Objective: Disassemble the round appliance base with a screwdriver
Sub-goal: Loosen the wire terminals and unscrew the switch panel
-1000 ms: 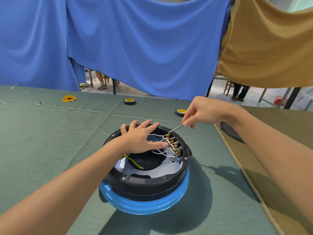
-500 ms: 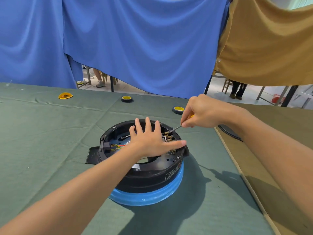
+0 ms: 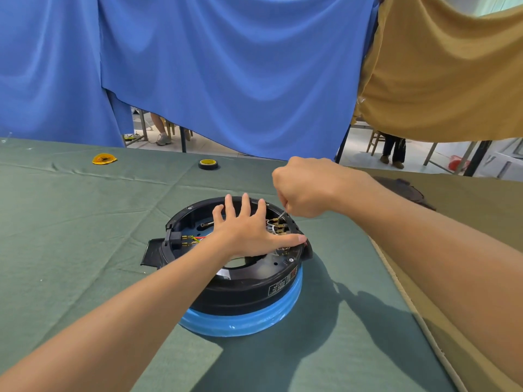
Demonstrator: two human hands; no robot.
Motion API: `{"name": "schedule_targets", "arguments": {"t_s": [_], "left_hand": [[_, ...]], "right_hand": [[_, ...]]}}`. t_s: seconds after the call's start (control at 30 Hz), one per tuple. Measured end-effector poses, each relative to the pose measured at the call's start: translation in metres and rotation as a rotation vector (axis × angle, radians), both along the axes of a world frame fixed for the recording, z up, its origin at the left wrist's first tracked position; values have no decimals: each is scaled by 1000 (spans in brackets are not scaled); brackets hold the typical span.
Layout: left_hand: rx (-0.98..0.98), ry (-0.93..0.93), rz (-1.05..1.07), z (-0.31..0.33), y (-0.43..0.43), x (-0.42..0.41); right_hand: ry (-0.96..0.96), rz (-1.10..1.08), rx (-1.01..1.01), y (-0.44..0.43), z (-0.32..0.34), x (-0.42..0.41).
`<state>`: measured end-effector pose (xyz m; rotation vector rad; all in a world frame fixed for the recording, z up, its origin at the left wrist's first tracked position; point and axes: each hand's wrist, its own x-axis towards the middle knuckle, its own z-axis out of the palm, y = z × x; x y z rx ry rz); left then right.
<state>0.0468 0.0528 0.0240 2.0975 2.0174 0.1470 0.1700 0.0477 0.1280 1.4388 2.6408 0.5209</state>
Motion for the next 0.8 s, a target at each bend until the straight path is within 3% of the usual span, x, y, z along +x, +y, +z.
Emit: {"name": "schedule_targets", "arguments": {"t_s": [0.1,0.2,0.33,0.43,0.5,0.63,0.7,0.8], "left_hand": [[12,-5,-7,-1,1,-1],[16,5,-7,0,1,0],[23,27,-18,2,0,0],[24,33,-21,2,1,0],[27,31,-19,1,1,-1],[34,12,-16,-1,3,-1],[40,0,-16,-2,2,-2],[38,1,-17,-2,2,-2]], "right_hand": [[-16,-30,-13,-4,-1,-11],[67,-87,-222,10,12,-4],[508,-347,-661,38,20,30],[667,-462,-829,45,12,45],[633,-409,-738,41,11,41],[205,-136,-217,9,1,8],[135,-63,-57,-5,-10,-4],[170,-69,-114,1,-8,6]]}}
